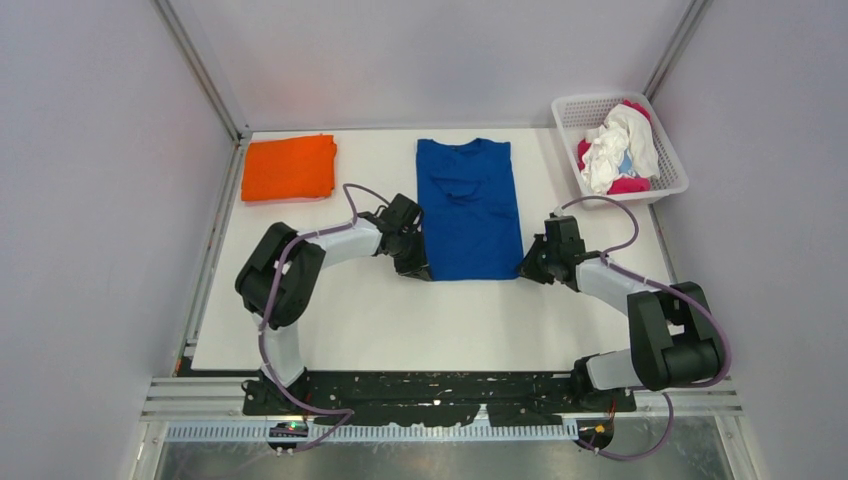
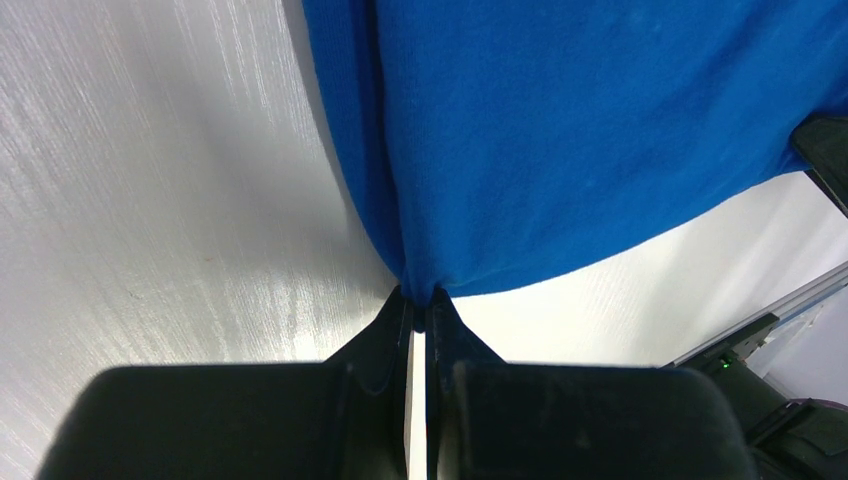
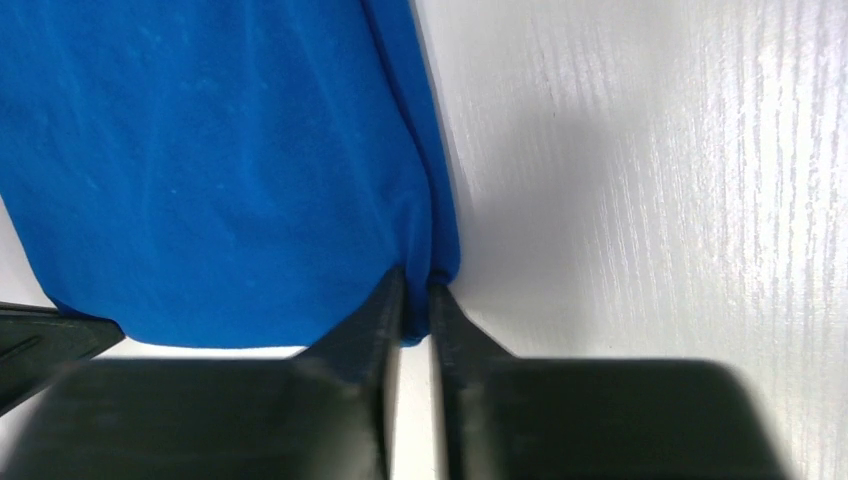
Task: Fold and stack the t-shirts
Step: Grab one side of the 2/3 rectangular tshirt with both arms
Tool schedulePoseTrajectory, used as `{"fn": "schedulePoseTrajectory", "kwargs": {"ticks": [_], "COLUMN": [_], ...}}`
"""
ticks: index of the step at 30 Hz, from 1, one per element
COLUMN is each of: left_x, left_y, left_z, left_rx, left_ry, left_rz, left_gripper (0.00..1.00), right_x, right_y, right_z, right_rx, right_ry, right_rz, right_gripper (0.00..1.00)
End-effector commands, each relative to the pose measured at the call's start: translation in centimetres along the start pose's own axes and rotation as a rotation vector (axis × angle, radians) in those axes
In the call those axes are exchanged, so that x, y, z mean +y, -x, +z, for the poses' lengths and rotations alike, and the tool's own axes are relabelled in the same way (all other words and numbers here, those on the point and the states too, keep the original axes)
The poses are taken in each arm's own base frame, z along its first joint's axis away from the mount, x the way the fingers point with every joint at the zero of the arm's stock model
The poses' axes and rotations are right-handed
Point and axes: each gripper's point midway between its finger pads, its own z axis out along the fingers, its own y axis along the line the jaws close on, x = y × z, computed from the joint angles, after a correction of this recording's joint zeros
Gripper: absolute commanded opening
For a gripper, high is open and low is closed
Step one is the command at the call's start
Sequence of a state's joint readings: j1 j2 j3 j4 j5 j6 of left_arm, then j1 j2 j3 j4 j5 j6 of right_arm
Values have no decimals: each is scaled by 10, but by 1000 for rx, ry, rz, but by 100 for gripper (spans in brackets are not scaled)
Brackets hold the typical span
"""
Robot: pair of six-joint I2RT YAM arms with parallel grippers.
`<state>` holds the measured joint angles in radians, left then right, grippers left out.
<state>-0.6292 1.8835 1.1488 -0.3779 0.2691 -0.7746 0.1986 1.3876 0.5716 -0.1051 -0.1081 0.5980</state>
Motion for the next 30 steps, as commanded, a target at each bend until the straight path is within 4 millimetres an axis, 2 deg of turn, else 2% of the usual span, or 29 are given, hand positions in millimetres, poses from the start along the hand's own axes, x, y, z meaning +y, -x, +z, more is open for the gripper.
{"fn": "schedulePoseTrajectory", "kwargs": {"ticks": [1,6,7,8,9,10,11,12,14,16,18,19,20,23,26,30], "left_x": [6,19,23,27,29,32,35,36,38,44,41,38,32,12,-4,-16], "left_y": [-6,-40,-51,-61,-71,-83,-92,-101,-116,-133,-148,-153,-156,-155,-143,-117], "left_z": [-7,-19,-20,-22,-25,-27,-30,-34,-45,-55,-66,-73,-78,-97,-117,-141], "left_rx": [-40,-22,-11,-3,3,8,8,8,-11,-16,-25,-38,-50,-88,-158,-283], "left_ry": [34,52,58,58,58,65,70,69,67,78,70,61,43,-43,-103,-106], "left_rz": [51,70,62,66,61,61,61,62,70,82,118,132,145,160,180,190], "left_gripper": [0,0,0,0,0,0,0,0,0,0,0,0,0,0,0,0], "right_x": [-4,-7,-10,-6,-12,-5,-14,-8,-12,-9,-2,6,7,23,34,52], "right_y": [-8,-36,-52,-55,-74,-80,-96,-101,-120,-132,-139,-135,-137,-117,-102,-81], "right_z": [-4,-23,-27,-34,-39,-47,-52,-60,-75,-88,-102,-111,-116,-140,-158,-174], "right_rx": [17,67,105,97,147,141,183,172,200,210,212,184,187,90,31,-50], "right_ry": [-2,18,6,24,1,24,-2,24,32,73,127,179,189,272,315,371], "right_rz": [8,-11,-25,-37,-57,-79,-83,-94,-95,-88,-88,-82,-86,-86,-98,-122], "right_gripper": [5,5,5,5,5,5,5,5,5,5,5,5,5,5,5,5]}}
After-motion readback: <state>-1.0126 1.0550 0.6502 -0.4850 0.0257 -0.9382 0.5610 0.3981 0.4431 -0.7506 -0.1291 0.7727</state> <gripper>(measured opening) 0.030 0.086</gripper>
